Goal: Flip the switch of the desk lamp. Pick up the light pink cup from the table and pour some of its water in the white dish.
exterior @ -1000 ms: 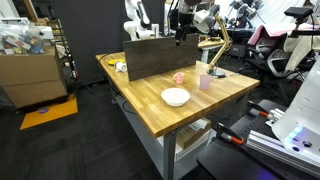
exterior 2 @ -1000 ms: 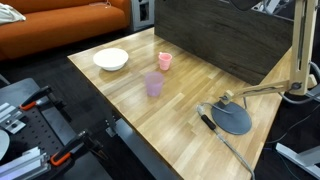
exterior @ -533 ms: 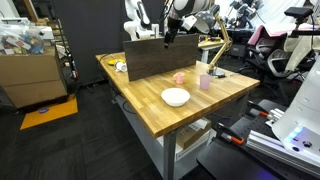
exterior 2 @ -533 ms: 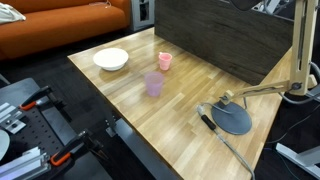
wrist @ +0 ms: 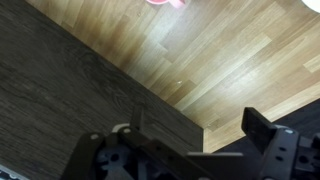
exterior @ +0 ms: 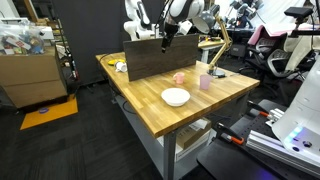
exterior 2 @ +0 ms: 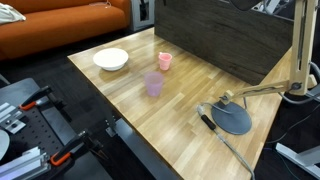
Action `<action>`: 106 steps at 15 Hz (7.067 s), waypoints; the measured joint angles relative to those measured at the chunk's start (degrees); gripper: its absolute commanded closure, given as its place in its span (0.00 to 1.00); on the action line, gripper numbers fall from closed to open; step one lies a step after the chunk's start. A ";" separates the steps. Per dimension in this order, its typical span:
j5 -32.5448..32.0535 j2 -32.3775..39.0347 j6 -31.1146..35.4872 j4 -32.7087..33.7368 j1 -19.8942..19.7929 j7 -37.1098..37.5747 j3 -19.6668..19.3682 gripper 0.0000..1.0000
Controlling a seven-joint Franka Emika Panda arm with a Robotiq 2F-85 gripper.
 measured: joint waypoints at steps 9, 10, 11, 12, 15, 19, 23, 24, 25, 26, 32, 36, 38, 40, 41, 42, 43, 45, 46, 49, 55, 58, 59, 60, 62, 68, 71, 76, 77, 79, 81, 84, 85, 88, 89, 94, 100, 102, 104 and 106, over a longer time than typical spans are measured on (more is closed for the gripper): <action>7.87 1.70 -0.04 0.50 -2.94 -8.62 4.59 0.00; 9.76 2.23 -0.20 0.84 -3.95 -11.74 5.87 0.00; 11.10 2.71 -0.39 1.18 -4.79 -14.15 6.69 0.00; 11.23 2.93 -0.40 1.27 -5.00 -14.52 6.79 0.00; 11.16 3.01 -0.38 1.27 -4.71 -14.20 6.79 0.00; 11.16 3.01 -0.37 1.27 -4.70 -14.17 6.77 0.00; 11.16 3.04 -0.37 1.27 -4.69 -14.17 6.78 0.00; 10.48 3.14 -0.37 1.27 -4.67 -14.18 6.61 0.00; 9.21 3.31 -0.37 1.27 -4.67 -14.20 6.22 0.00; 7.21 3.48 -0.38 1.27 -4.67 -14.31 5.51 0.00; -7.65 4.07 -4.33 1.30 -4.67 -19.38 0.75 0.00; -9.32 4.77 -4.49 1.49 -4.42 -20.71 0.64 0.00; -9.33 4.77 -4.50 1.59 -4.42 -20.89 0.61 0.00; -9.33 4.77 -4.51 1.63 -4.42 -20.92 0.60 0.00; -9.28 4.79 -4.50 1.63 -4.41 -20.91 0.61 0.00; -9.27 4.86 -4.42 1.63 -4.41 -20.92 0.61 0.00; -9.16 5.02 -4.42 1.63 -4.44 -21.44 0.68 0.00; -9.22 5.70 -4.42 1.72 -4.44 -23.29 0.71 0.00; -9.31 6.32 -4.42 1.86 -4.44 -24.41 0.71 0.00; -9.64 8.87 -4.44 2.61 -4.41 -27.77 0.68 0.00; -9.69 13.56 -4.52 4.83 -3.94 -29.89 0.69 0.00; -9.69 15.29 -4.56 5.76 -3.68 -29.90 0.69 0.00; -9.73 15.79 -4.60 6.07 -3.64 -29.90 0.66 0.00; -9.74 16.28 -4.66 6.43 -3.64 -29.90 0.62 0.00; -9.74 17.40 -4.91 7.49 -3.64 -29.90 0.26 0.00; -9.80 21.50 -7.13 12.79 -3.71 -29.90 -1.41 0.00; -9.80 23.29 -8.17 14.77 -3.65 -29.90 -1.30 0.00; -9.80 24.79 -9.45 15.81 -3.68 -29.90 -1.34 0.00; -9.80 24.95 -9.73 15.82 -3.75 -29.91 -1.41 0.00; -9.80 25.18 -10.39 15.89 -3.86 -29.91 -1.54 0.00; -9.80 25.36 -10.80 16.03 -3.87 -29.92 -1.56 0.00; -9.80 25.56 -10.87 16.43 -3.83 -30.00 -1.55 0.00; -9.80 25.65 -10.87 16.70 -3.80 -30.02 -1.53 0.00; -9.80 25.93 -10.87 17.64 -3.74 -30.03 -1.22 0.00; -9.80 25.96 -10.88 17.83 -3.74 -30.03 -1.11 0.00; -9.80 26.38 -11.15 18.03 -3.73 -30.05 -0.94 0.47; -9.80 27.52 -11.31 18.35 -3.73 -30.07 -0.79 0.82; -9.80 27.54 -11.35 18.41 -3.73 -30.10 -0.76 0.86; -9.80 27.54 -11.47 18.47 -3.73 -30.16 -0.76 0.86; -9.80 27.54 -11.55 18.47 -3.75 -30.20 -0.77 0.96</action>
